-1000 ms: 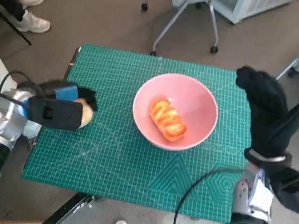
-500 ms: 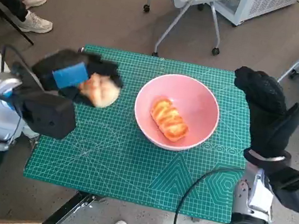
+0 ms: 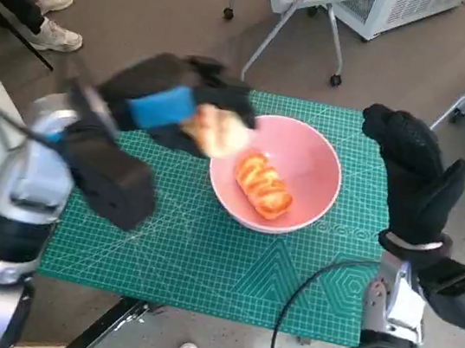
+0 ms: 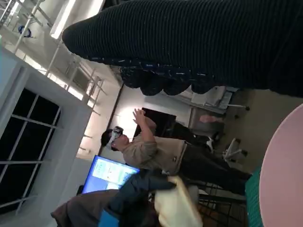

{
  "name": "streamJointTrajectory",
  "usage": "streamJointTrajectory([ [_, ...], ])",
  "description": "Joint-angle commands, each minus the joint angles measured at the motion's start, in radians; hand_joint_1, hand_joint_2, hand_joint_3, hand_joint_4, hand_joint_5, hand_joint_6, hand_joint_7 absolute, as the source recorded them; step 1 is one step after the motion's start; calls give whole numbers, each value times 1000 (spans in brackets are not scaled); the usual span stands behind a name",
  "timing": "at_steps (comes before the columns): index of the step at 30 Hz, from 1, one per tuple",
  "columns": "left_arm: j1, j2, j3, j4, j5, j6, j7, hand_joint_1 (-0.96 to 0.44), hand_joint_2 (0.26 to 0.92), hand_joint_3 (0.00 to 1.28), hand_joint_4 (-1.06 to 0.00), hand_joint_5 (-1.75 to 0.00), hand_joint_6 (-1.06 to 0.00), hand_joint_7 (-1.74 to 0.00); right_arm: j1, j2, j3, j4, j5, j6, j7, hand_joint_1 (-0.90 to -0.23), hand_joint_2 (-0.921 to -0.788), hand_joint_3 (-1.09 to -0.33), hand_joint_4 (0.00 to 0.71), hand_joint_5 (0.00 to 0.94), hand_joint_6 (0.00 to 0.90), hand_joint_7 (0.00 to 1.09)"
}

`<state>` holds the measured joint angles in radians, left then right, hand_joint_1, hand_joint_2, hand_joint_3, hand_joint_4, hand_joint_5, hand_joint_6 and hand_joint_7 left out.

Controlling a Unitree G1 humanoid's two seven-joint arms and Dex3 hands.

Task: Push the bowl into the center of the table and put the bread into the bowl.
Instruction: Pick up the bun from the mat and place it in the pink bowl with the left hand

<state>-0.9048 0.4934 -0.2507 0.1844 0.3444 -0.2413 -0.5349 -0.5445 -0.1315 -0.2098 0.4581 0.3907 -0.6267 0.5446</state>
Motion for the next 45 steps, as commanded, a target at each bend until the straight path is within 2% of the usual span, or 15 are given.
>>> streamJointTrajectory([
  [1,-80,-57,-49,118,17,-40,-4,2,919,35,-730,-1127,-662,-1124,20,-6,-1,2,1,8,7,-681,-921,-742,194,1,123,381],
  [5,-125,-110,-82,236,39,-83,21,2,920,42,-734,-1146,-642,-1119,29,-10,-3,-9,-7,7,-2,-683,-921,-740,195,1,123,383],
  [7,-140,-135,-94,288,47,-90,32,2,920,92,-698,-1201,-568,-1173,33,-12,-4,-14,-6,10,-4,-687,-921,-738,195,1,124,384],
  [9,-150,-157,-106,336,60,-97,44,1,921,171,-612,-1268,-471,-1291,37,-14,-6,-18,-5,13,-6,-691,-921,-736,196,2,124,384],
  [10,-153,-165,-112,355,66,-101,48,-1,892,181,-533,-965,-425,-1028,38,-14,-7,-20,-5,14,-7,-694,-921,-735,196,2,124,384],
  [11,-156,-173,-120,372,77,-102,52,-3,887,175,-530,-809,-431,-891,40,-15,-8,-22,-5,15,-9,-695,-921,-735,196,2,124,384],
  [12,-158,-178,-126,384,84,-103,54,-11,876,148,-487,-529,-422,-639,41,-15,-8,-24,-5,16,-10,-697,-921,-735,196,2,125,384],
  [13,-160,-184,-134,396,93,-102,57,-16,874,119,-464,-340,-428,-455,43,-15,-8,-27,-6,17,-13,-699,-921,-734,197,2,125,384],
  [14,-162,-188,-138,405,99,-102,58,-32,866,95,-419,-217,-416,-327,44,-14,-8,-29,-7,18,-15,-700,-921,-734,197,2,125,384],
  [18,-163,-205,-152,432,123,-95,73,-88,843,53,-341,-57,-388,-147,50,-12,-6,-43,-12,22,-26,-701,-921,-734,197,2,125,384],
  [29,-132,-226,-163,441,148,-56,96,-142,822,20,-196,0,-325,-42,57,-6,0,-55,-23,21,-50,-696,-921,-734,198,2,126,383],
  [45,-80,-179,-105,365,72,-45,46,-116,818,7,-169,0,-316,-23,45,4,11,-49,-31,17,-54,-705,-921,-734,199,1,127,381],
])
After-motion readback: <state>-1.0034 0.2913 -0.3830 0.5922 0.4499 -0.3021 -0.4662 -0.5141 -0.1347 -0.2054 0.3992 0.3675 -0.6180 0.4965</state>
